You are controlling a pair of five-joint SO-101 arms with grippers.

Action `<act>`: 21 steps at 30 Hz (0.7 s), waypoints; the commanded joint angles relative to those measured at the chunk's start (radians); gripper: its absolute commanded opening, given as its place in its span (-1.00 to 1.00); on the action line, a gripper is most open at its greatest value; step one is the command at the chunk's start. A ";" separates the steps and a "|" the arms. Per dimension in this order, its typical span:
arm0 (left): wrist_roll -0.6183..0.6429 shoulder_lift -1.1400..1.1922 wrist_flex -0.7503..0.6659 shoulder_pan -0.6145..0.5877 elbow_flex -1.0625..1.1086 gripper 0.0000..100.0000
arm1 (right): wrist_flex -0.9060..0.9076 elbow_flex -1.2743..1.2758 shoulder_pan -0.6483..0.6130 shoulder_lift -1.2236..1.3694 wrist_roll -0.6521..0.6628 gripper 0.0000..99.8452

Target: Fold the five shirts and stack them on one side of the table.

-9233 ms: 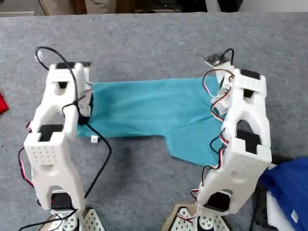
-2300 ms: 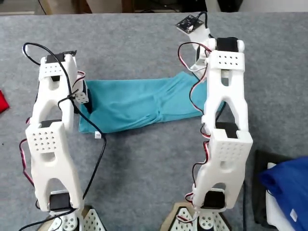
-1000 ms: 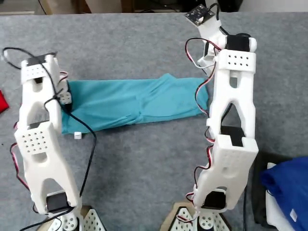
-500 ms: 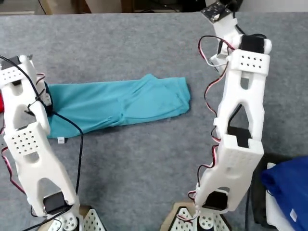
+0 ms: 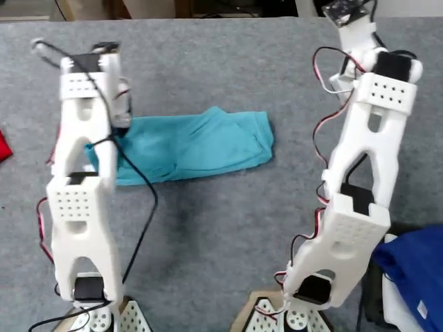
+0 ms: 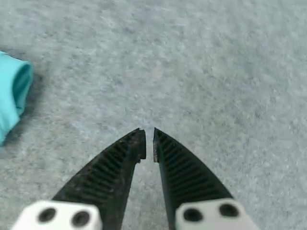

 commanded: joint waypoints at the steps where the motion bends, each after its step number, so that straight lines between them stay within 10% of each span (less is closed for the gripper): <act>1: 0.029 -0.084 0.012 0.109 -0.040 -0.96 | -0.018 -0.051 0.035 -0.084 -0.003 -0.90; 21: 0.158 -0.084 -0.031 0.496 -0.275 -0.96 | -0.018 -0.084 0.077 -0.082 -0.003 -0.90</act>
